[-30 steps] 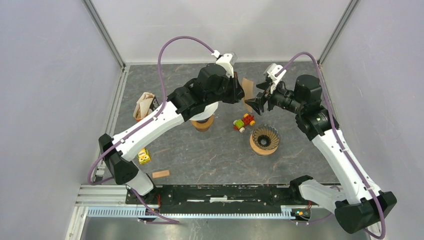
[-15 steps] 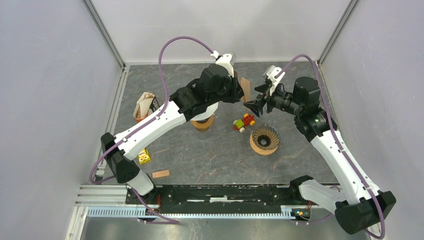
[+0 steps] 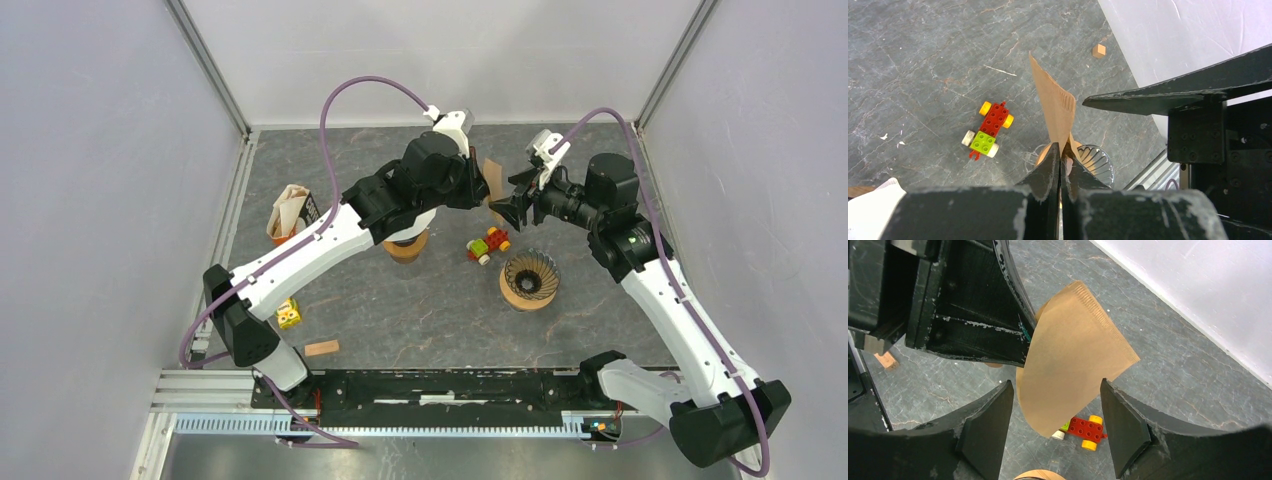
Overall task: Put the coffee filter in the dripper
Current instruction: Place the coffee filter in the coffee dripper.
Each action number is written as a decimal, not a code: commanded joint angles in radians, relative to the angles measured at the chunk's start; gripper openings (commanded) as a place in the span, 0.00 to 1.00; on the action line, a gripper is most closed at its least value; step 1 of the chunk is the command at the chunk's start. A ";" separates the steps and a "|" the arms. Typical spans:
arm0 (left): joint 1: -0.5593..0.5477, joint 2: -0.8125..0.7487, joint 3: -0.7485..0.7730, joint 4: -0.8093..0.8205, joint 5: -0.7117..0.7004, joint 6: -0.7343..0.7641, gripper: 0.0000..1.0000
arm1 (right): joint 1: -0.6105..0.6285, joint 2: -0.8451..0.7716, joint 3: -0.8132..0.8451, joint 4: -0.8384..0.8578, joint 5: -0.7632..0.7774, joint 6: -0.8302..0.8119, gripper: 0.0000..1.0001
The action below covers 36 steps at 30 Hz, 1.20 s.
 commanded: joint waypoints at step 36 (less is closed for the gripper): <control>-0.006 -0.040 -0.052 0.095 0.080 -0.026 0.02 | -0.011 -0.025 -0.017 0.027 0.118 -0.020 0.41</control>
